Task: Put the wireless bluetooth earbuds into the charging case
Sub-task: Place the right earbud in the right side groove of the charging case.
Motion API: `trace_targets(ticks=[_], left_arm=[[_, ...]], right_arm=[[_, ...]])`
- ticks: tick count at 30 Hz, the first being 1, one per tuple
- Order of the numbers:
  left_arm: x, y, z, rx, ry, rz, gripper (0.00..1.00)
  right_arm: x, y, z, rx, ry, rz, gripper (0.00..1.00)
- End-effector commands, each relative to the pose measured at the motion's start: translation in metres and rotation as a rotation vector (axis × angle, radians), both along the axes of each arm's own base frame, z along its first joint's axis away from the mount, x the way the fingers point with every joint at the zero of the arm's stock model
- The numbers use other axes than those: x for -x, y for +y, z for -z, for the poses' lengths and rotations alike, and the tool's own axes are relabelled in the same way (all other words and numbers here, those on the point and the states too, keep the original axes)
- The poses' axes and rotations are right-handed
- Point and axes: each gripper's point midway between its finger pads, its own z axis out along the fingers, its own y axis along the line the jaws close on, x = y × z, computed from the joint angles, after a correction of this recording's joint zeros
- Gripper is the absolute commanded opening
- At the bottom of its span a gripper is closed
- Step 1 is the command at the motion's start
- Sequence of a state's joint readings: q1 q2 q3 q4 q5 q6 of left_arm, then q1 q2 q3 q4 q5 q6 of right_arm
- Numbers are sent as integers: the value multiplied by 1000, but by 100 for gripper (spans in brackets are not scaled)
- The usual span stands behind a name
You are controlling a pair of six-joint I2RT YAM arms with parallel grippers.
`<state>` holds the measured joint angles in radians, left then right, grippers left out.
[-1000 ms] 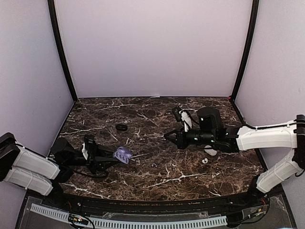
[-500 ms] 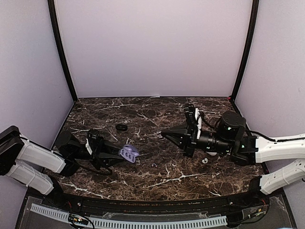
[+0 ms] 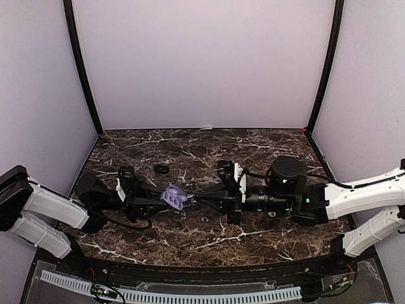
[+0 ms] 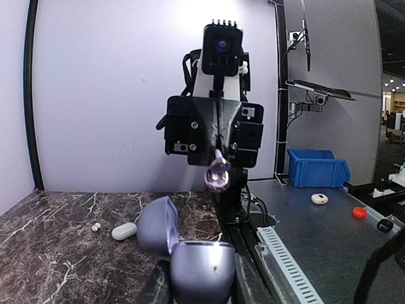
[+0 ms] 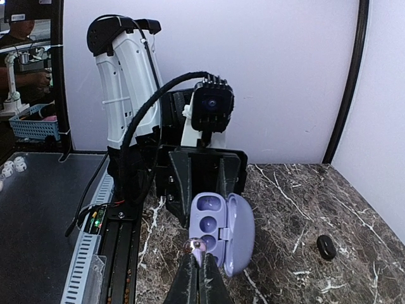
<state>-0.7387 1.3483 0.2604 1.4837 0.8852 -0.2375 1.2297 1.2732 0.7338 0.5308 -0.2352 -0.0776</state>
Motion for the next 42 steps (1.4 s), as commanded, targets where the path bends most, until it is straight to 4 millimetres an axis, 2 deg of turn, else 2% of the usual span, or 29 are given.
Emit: trace_targets(ticks=[1,12,22,42], left_arm=[[1,-1,-23,78,-22,10,20],[7,2,-28,120,-17,42,19],[8,2,-30,129,-21,44,19],[14,8,-37,143,-49,41,19]], right_arm=[[5,14,-18,-39,-85,0,0],[1,26,-16,-39,-114,42,0],[-5,37,-1,0,-112,81,0],[-5,34,11,7,-85,93,0]])
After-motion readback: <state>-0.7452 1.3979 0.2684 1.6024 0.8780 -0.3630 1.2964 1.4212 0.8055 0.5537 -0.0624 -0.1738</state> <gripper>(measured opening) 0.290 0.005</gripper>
